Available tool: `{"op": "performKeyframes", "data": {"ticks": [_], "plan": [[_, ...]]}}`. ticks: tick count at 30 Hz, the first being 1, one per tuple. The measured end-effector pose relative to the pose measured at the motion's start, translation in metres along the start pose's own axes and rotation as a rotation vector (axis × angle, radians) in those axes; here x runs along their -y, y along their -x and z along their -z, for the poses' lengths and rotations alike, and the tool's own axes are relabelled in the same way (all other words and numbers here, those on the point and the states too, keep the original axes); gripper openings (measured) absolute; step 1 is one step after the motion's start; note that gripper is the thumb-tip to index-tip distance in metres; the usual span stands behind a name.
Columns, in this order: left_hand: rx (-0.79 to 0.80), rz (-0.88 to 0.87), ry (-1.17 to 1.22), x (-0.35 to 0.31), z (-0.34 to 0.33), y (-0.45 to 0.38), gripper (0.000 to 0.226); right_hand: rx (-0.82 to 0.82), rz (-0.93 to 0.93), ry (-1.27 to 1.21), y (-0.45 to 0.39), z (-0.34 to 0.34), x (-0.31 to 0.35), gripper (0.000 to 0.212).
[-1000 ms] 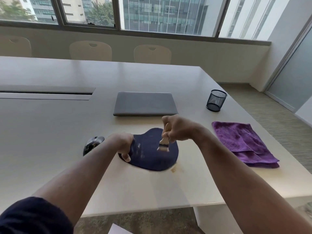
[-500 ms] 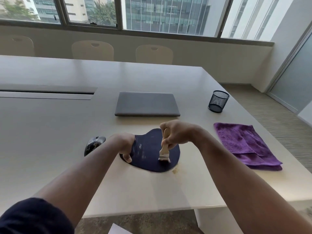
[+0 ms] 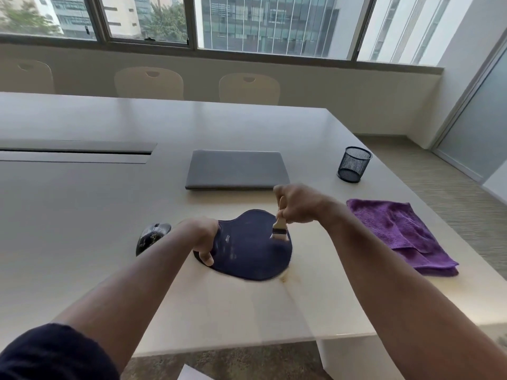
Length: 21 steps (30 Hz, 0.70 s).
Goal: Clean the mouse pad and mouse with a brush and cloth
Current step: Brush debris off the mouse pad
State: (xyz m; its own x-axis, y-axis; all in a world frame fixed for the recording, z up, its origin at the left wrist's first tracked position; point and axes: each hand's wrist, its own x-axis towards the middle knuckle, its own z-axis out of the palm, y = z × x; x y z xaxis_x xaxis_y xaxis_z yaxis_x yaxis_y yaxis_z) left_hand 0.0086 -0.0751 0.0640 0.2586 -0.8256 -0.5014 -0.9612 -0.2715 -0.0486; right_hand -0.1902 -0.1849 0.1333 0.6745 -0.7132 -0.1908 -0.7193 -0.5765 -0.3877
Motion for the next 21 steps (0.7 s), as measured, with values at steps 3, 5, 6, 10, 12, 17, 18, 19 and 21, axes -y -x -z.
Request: {"op": "performKeyframes", "data": {"ticks": [3,5,6,10,12,17,18,19,21], "plan": [[0.000,0.006,0.007,0.001,-0.001,0.000,0.078,0.214,-0.014,-0.026,0.002,-0.007,0.001,0.022],[0.002,0.001,0.017,0.003,-0.001,-0.001,0.077,0.273,-0.009,-0.127,0.003,-0.006,0.004,0.023],[0.000,-0.004,0.019,0.003,-0.001,-0.001,0.076,0.216,0.008,-0.145,0.001,-0.006,0.005,0.023],[-0.004,-0.012,0.018,0.004,-0.002,0.000,0.078,0.010,0.083,-0.126,-0.003,-0.014,0.013,0.021],[-0.007,-0.016,0.019,0.004,-0.003,-0.001,0.079,0.027,0.116,-0.098,-0.003,-0.022,0.019,0.023],[-0.021,-0.026,-0.015,0.005,-0.003,-0.001,0.078,0.274,0.140,-0.288,-0.004,-0.025,0.035,0.026],[-0.024,-0.027,-0.012,0.005,-0.003,-0.001,0.078,0.224,0.139,-0.308,-0.005,-0.023,0.036,0.027],[-0.027,-0.028,-0.005,0.005,-0.004,-0.002,0.078,0.187,0.129,-0.328,-0.006,-0.023,0.037,0.027],[-0.032,-0.028,0.008,0.006,-0.004,-0.001,0.077,0.190,0.093,-0.341,-0.008,-0.026,0.036,0.025]]}}
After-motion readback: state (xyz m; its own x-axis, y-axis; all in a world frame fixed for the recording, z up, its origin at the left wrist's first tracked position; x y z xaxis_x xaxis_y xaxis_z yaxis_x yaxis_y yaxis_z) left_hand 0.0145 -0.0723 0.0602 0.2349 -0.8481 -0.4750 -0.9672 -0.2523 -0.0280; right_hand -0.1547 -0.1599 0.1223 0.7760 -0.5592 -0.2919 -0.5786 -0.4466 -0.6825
